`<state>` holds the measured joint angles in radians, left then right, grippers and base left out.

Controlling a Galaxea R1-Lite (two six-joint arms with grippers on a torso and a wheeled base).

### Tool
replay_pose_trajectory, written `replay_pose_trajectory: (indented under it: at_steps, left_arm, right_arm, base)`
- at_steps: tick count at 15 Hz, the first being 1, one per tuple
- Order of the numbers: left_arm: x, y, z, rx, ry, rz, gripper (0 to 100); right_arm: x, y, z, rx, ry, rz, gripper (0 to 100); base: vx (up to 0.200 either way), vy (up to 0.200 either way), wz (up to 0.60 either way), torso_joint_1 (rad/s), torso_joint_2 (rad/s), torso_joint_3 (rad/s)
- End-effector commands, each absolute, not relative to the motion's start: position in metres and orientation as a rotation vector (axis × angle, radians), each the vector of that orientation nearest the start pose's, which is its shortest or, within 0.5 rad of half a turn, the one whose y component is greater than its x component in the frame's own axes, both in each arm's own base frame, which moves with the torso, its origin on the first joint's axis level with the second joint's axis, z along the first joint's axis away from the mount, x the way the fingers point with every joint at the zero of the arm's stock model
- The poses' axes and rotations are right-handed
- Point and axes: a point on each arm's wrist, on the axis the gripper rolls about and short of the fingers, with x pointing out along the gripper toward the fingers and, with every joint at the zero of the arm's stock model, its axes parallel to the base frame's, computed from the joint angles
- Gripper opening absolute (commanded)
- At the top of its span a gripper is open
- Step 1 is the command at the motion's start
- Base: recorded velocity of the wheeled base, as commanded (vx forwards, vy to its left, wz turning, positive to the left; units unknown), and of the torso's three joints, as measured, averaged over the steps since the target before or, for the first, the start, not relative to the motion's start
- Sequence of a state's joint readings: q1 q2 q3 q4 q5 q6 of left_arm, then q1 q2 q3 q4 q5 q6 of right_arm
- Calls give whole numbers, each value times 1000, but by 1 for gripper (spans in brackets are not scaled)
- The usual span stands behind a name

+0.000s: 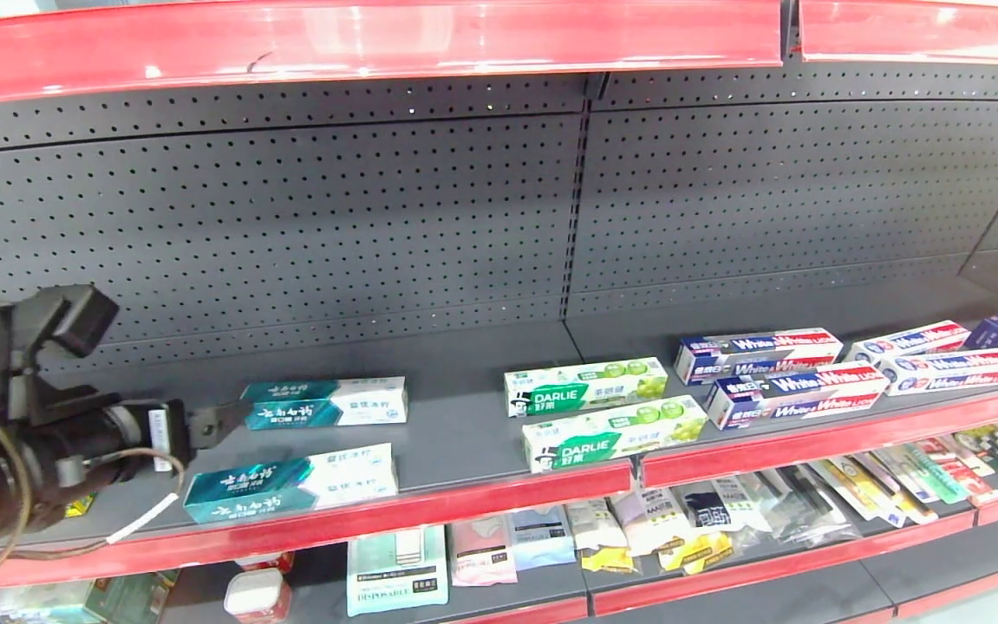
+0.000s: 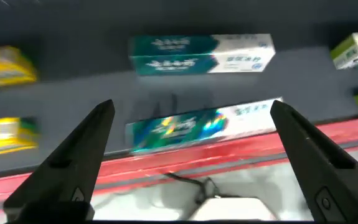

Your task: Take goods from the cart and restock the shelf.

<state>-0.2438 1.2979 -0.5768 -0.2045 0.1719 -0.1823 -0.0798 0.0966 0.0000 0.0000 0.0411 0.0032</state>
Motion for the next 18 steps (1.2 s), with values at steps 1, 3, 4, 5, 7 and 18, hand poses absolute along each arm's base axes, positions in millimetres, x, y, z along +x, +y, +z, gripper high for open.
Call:
replay_pose_trajectory:
  at_steps: [1, 3, 4, 5, 7, 18]
  left_arm:
    - [226, -68, 150, -70, 643, -33, 100]
    - [245, -73, 145, -98, 665, -13, 100]
    - [255, -76, 145, -118, 687, -2, 100]
    - [262, -78, 145, -134, 713, 8, 100]
    - [276, -85, 144, -171, 729, 18, 100]
    - [300, -104, 127, -228, 894, -124, 100]
  right_arm:
    - [-15, 2, 77, 9, 98, -38, 100]
    - [-15, 2, 77, 9, 98, -38, 100]
    - [-15, 2, 77, 9, 98, -38, 100]
    - [-15, 2, 77, 9, 98, -38, 100]
    - [-15, 2, 77, 9, 98, -38, 100]
    - [-15, 2, 77, 9, 98, -38, 100]
  base:
    - [0, 0, 0, 0, 0, 0]
    - [0, 0, 0, 0, 0, 0]
    - [0, 0, 0, 0, 0, 0]
    - [0, 0, 0, 0, 0, 0]
    - [0, 0, 0, 0, 0, 0]
    - [0, 0, 0, 0, 0, 0]
